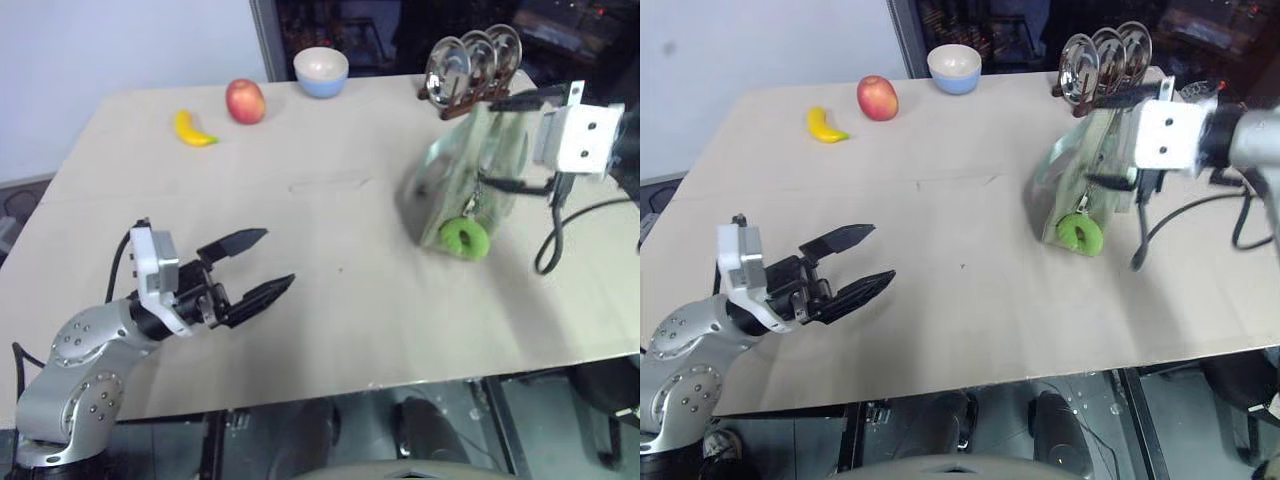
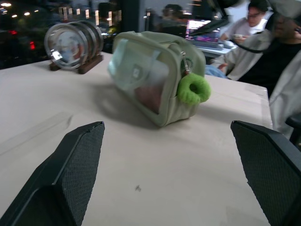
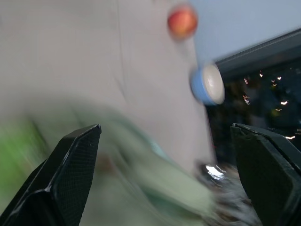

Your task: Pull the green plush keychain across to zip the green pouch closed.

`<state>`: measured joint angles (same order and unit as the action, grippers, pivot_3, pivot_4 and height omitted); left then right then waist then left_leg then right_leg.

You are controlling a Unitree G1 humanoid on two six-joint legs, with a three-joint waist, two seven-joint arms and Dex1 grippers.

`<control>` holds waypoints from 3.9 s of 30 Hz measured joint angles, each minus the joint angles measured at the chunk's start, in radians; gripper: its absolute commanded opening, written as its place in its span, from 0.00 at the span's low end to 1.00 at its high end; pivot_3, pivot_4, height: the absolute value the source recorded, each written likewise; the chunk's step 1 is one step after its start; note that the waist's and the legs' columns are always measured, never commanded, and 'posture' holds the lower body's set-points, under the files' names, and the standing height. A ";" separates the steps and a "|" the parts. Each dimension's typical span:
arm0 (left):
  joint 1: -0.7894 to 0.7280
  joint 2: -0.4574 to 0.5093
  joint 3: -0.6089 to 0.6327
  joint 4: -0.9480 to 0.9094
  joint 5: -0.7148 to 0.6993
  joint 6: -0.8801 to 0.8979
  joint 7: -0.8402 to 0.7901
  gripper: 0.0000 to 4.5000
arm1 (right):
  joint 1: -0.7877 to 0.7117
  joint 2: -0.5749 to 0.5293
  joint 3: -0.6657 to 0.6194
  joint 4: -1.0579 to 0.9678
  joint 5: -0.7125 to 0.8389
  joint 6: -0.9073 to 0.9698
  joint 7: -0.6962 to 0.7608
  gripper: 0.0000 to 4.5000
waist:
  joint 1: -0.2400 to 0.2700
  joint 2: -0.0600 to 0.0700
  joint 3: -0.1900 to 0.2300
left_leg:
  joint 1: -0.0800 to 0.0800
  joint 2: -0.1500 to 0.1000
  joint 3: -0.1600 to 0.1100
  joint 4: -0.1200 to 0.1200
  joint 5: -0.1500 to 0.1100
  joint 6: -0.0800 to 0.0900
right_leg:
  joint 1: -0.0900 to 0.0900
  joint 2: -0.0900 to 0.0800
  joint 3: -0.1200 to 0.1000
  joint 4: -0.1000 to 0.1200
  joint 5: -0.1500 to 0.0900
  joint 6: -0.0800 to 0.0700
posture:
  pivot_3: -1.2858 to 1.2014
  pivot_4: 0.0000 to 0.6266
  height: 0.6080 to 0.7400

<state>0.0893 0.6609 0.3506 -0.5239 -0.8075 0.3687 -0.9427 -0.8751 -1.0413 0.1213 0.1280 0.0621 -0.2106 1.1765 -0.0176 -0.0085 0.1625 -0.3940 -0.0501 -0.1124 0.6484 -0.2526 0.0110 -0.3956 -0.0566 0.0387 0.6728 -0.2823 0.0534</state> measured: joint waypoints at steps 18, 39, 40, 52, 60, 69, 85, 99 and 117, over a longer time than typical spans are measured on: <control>0.096 -0.038 0.024 -0.041 0.022 -0.034 0.073 0.99 | -0.463 0.147 0.172 0.663 -0.072 -0.388 0.315 1.00 | -0.015 0.006 0.007 | -0.004 0.000 0.003 -0.003 0.002 -0.003 | -0.006 -0.002 0.005 0.000 0.000 0.000 | 0.52 0.24 1.00; 0.032 -0.037 0.007 -0.011 0.032 -0.042 0.060 0.99 | -0.403 0.021 0.198 0.791 -0.416 -0.726 0.047 1.00 | -0.010 0.006 0.007 | -0.004 0.000 0.011 -0.003 0.002 -0.003 | -0.010 0.000 0.010 0.005 0.000 0.000 | 0.52 0.24 1.00; 0.032 -0.037 0.007 -0.011 0.032 -0.042 0.061 0.99 | -0.403 0.026 0.199 0.796 -0.426 -0.741 0.026 1.00 | -0.013 0.006 0.007 | -0.004 0.000 0.011 -0.002 0.002 -0.003 | -0.010 0.000 0.010 0.005 0.000 0.000 | 0.52 0.24 1.00; 0.037 -0.038 0.005 -0.014 0.036 -0.043 0.074 1.00 | -0.406 0.148 0.264 0.923 -0.544 -0.856 -0.182 0.82 | -0.023 0.006 0.007 | -0.003 0.000 0.013 -0.001 0.002 -0.003 | -0.010 0.001 0.012 0.006 0.000 0.000 | 0.52 0.24 1.00; 0.065 -0.045 0.003 -0.018 0.041 -0.052 0.099 1.00 | -0.431 0.249 0.204 0.930 -0.382 -0.604 -0.021 0.02 | -0.032 0.006 0.007 | -0.002 0.002 0.014 -0.001 0.002 -0.003 | -0.010 0.002 0.013 0.007 0.000 0.000 | 0.52 0.24 1.00; 0.017 -0.062 -0.017 0.001 0.080 -0.071 0.114 1.00 | -0.364 0.514 0.163 0.460 -0.279 0.352 0.009 0.01 | -0.025 0.006 0.006 | -0.006 0.002 0.012 0.000 0.002 -0.003 | -0.014 0.001 0.013 0.008 0.001 -0.001 | 0.52 0.24 1.00; 0.047 -0.096 -0.025 0.024 0.101 -0.102 0.132 1.00 | -0.294 0.584 0.243 0.263 -0.271 0.199 -0.067 0.44 | -0.023 0.003 0.005 | -0.008 0.000 0.010 0.000 0.002 -0.003 | -0.016 0.000 0.011 0.009 0.001 -0.001 | 0.52 0.24 1.00; 0.035 -0.098 -0.023 0.025 0.099 -0.121 0.115 1.00 | -0.294 0.512 0.229 0.355 -0.286 0.033 -0.111 0.44 | -0.025 0.003 0.005 | -0.007 0.001 0.012 0.001 0.002 -0.003 | -0.015 0.001 0.013 0.010 0.001 -0.001 | 0.52 0.24 1.00; 0.098 -0.089 0.080 0.124 0.100 -0.150 0.096 1.00 | -0.262 0.652 0.179 0.008 -0.112 0.801 -0.129 0.01 | -0.025 0.003 0.005 | -0.009 0.001 0.011 0.000 0.002 -0.003 | -0.017 0.000 0.012 0.009 0.001 -0.001 | 0.52 0.24 1.00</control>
<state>0.1869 0.5723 0.4302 -0.3994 -0.7070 0.2189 -0.8462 -1.1368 -0.3891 0.3007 0.1359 -0.0499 0.5899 1.0471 -0.0424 -0.0055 0.1673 -0.4025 -0.0491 -0.1018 0.6480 -0.2510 0.0078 -0.4131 -0.0561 0.0504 0.6821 -0.2815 0.0526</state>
